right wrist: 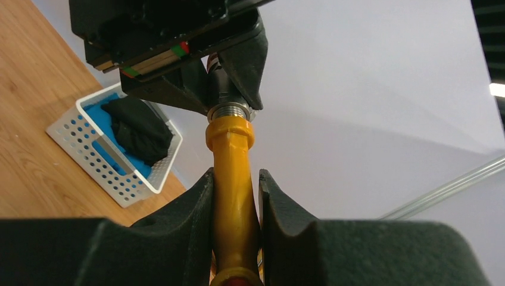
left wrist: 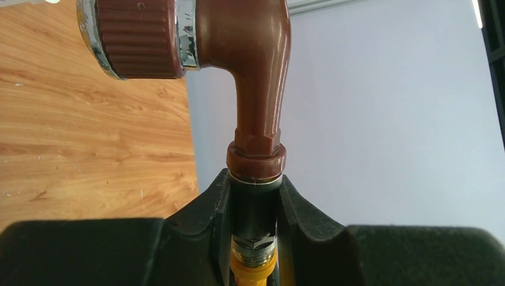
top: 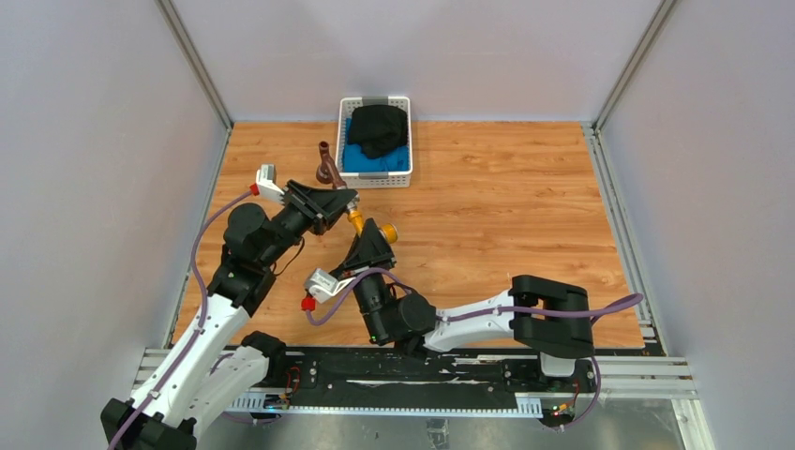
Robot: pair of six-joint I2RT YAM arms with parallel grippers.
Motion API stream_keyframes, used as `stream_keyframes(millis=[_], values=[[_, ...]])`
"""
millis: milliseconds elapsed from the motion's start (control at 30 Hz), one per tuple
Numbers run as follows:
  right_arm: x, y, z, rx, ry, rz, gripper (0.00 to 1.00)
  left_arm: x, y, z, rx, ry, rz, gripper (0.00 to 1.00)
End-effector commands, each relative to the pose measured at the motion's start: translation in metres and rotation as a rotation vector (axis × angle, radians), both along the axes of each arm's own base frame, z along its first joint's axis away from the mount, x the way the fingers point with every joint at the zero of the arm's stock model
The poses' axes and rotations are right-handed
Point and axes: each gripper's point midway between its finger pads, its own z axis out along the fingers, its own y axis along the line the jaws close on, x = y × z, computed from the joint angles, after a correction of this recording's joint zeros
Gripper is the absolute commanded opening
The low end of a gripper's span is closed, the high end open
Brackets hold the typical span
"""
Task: Install the water faucets
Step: Install the water faucet onto the adaptor.
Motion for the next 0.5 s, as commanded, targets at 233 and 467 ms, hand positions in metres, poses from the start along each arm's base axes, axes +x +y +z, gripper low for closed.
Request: stream_keyframes(millis=[233, 467], values=[[0.003, -0.022, 0.036, 0.483, 0.096, 0.139, 0.0, -0.02, -0.007, 0.014, -0.057, -0.062, -0.085, 0.0], [-0.002, -0.027, 0.044, 0.713, 0.227, 0.283, 0.0, -0.024, 0.002, 0.024, -0.09, -0.123, -0.04, 0.0]])
